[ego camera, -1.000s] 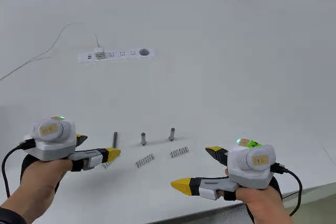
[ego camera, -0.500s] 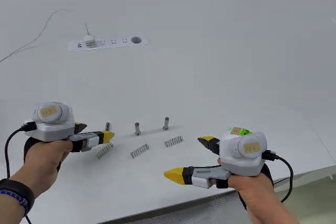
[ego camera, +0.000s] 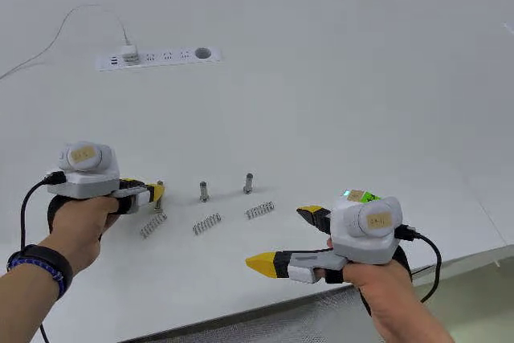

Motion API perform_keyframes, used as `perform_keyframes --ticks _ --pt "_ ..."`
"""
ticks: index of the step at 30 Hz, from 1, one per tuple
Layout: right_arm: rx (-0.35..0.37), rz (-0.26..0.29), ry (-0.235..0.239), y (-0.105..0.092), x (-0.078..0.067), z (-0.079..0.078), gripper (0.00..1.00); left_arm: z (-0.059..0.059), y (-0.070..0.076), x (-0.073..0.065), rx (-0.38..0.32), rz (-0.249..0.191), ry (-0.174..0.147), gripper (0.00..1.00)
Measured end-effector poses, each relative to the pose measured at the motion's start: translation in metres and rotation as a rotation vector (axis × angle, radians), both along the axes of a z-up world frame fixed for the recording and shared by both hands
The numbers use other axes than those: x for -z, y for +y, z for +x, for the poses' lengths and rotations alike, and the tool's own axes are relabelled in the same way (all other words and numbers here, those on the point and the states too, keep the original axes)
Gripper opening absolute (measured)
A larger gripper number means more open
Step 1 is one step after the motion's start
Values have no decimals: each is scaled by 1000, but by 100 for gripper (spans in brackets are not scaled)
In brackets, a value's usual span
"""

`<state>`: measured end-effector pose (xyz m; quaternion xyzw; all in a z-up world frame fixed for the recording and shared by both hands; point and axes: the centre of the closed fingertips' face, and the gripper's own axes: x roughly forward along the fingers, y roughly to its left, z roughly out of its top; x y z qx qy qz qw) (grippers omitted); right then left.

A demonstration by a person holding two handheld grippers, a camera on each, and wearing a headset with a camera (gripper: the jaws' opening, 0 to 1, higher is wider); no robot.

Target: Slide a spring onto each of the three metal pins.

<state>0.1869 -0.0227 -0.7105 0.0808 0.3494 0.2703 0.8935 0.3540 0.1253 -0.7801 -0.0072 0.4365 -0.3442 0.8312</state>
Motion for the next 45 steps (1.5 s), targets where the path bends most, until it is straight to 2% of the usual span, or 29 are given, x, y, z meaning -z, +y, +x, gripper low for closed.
perform_keyframes --ticks 7,10,13,17,19,22,25,28,31,32,33,34,35,39,42,44,45 --pt "5 3 11 -1 2 -3 85 3 -5 6 -31 3 21 19" --pt "6 5 13 -1 3 -3 85 5 -5 8 -52 18 16 13" --pt "8 7 14 -2 3 -2 85 5 -8 10 -55 24 21 13" --pt "5 9 15 -1 3 -2 85 1 -7 14 -63 73 31 13" --pt "3 10 14 0 3 -1 85 4 -6 14 -83 84 17 10" --pt "0 12 14 2 3 -1 85 6 -8 14 -106 73 11 9" --pt "-7 11 19 4 5 -2 85 6 -8 13 -88 144 -29 9" --pt "-7 17 18 5 5 -1 84 5 -11 13 -78 176 -56 9" --pt "-6 17 16 5 4 -1 84 8 -10 14 -29 240 -106 9" --pt "-6 17 16 5 4 -1 84 9 -13 14 1 254 -128 9" --pt "-5 18 15 5 4 -1 84 11 -12 14 34 291 -163 9" --pt "-6 18 16 4 5 -1 84 11 -14 14 54 302 -181 8" --pt "-7 16 19 4 5 -2 84 11 -15 14 36 298 -167 8" --pt "-6 17 17 3 4 -3 84 13 -13 13 27 287 -151 8" --pt "-2 15 14 1 3 -3 84 11 -10 14 -14 252 -96 7" --pt "5 15 10 -1 1 -3 83 12 -6 11 -42 226 -100 7" --pt "10 16 8 -3 0 -2 83 14 -8 6 -54 186 -115 7"
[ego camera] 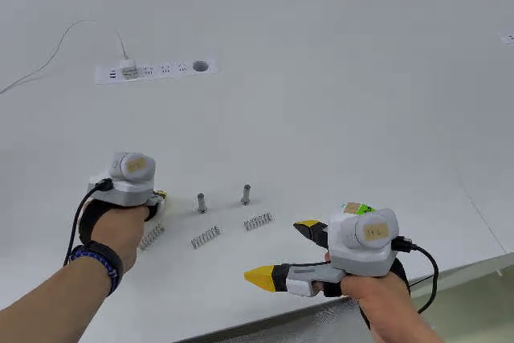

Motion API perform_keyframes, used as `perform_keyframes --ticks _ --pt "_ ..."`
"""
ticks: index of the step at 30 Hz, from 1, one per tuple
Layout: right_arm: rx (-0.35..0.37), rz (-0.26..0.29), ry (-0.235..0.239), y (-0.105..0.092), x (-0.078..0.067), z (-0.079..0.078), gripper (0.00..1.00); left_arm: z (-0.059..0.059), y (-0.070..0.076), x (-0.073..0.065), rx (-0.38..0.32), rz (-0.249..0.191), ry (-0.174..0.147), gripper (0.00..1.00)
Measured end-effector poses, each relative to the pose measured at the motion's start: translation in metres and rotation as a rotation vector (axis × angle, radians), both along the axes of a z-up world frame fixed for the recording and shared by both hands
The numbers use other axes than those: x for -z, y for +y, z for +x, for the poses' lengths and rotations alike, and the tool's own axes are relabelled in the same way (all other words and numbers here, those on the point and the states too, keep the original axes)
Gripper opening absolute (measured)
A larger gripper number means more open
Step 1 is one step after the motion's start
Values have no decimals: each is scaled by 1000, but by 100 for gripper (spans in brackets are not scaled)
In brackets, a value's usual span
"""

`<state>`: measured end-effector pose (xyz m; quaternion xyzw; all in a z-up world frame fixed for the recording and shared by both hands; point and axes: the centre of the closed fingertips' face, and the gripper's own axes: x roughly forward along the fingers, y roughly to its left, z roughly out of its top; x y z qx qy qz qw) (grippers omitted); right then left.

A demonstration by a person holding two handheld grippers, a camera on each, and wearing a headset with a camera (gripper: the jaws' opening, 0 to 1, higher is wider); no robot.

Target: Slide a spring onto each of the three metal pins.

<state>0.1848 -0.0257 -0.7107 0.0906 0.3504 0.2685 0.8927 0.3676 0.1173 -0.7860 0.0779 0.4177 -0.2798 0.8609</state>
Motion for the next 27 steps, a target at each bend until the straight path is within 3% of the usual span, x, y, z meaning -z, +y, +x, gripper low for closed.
perform_keyframes --ticks 3,9,14,27 --pt "14 8 -2 -3 0 1 83 -3 4 -8 14 4 -18 7" --pt "22 14 -3 -4 -1 2 83 -8 13 -18 -20 -52 -13 7" --pt "17 15 -6 -1 -2 1 83 -15 23 -20 -32 -53 0 7" --pt "16 13 -4 -1 0 -2 83 -25 34 -31 -42 -73 -11 7"
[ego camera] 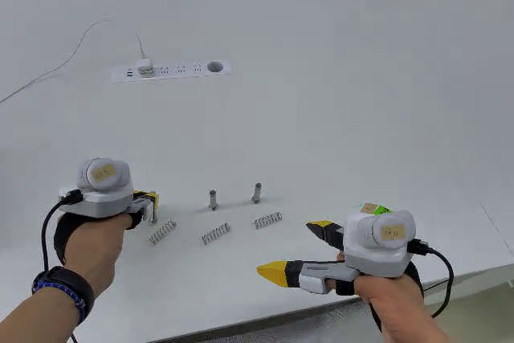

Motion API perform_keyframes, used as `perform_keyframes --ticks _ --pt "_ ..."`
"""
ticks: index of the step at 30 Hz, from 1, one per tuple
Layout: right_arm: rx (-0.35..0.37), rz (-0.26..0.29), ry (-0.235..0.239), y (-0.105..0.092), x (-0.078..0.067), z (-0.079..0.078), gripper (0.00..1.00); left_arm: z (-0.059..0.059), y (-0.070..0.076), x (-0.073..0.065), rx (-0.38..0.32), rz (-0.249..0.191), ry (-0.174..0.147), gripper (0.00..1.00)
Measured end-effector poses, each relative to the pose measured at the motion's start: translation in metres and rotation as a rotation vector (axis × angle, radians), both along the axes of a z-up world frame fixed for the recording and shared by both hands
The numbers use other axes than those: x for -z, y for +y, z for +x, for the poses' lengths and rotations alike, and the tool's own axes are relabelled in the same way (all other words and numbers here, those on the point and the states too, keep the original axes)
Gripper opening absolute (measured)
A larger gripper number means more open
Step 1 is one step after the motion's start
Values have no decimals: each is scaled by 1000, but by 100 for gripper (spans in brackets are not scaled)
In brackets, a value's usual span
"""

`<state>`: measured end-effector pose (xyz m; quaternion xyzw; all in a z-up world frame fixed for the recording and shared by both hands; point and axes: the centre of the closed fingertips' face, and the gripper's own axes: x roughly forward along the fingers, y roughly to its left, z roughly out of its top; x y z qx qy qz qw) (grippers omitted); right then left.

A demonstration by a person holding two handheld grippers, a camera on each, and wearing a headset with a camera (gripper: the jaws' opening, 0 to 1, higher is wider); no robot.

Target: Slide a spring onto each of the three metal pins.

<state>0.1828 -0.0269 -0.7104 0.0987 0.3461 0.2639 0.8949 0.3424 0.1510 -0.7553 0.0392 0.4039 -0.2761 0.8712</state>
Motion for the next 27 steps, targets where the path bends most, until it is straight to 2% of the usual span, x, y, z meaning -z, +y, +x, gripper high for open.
perform_keyframes --ticks 7,18,27 --pt "-1 -1 -2 0 0 0 83 -4 1 -1 10 3 -6 7" --pt "-8 1 6 2 2 -4 82 -12 -1 -2 50 34 -34 7" --pt "-6 2 8 2 2 -5 82 -12 -3 -3 66 41 -50 7"
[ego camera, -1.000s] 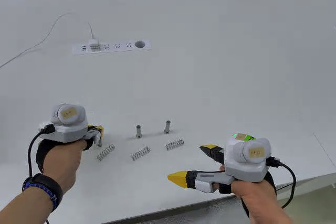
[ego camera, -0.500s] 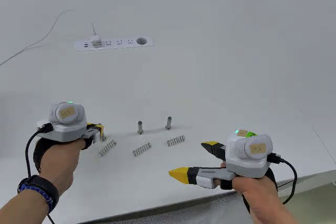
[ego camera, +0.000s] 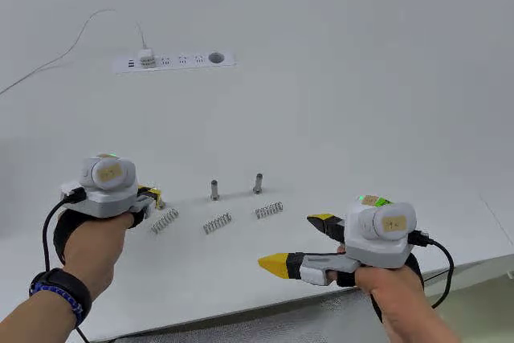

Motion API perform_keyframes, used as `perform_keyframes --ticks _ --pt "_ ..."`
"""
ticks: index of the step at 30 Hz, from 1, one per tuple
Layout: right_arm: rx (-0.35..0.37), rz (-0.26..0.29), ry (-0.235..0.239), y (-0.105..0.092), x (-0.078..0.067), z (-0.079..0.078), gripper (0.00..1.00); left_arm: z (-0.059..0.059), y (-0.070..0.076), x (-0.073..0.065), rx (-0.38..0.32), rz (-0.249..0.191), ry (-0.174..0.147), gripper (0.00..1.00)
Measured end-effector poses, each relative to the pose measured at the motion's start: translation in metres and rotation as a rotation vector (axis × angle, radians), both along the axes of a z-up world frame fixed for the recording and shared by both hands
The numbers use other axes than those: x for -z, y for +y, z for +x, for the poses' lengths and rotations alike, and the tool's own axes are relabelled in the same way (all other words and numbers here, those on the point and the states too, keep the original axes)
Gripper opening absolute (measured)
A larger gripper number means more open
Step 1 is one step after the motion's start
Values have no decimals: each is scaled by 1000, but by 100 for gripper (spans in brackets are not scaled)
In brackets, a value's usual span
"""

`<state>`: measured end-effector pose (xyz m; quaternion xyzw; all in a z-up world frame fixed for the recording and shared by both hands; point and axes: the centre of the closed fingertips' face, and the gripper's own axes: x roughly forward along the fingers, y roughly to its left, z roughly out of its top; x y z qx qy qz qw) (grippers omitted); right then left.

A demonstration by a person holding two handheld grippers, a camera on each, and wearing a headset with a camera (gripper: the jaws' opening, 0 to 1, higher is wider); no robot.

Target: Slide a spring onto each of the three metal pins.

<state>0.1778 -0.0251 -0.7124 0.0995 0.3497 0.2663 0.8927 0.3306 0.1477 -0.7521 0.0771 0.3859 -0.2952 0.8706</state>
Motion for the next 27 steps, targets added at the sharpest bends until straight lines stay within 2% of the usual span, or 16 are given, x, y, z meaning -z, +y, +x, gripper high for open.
perform_keyframes --ticks 13,27 --pt "4 4 8 0 1 -1 82 -2 -12 -1 23 0 -13 7" --pt "3 8 13 0 4 -2 82 -3 -15 0 69 37 -33 8"
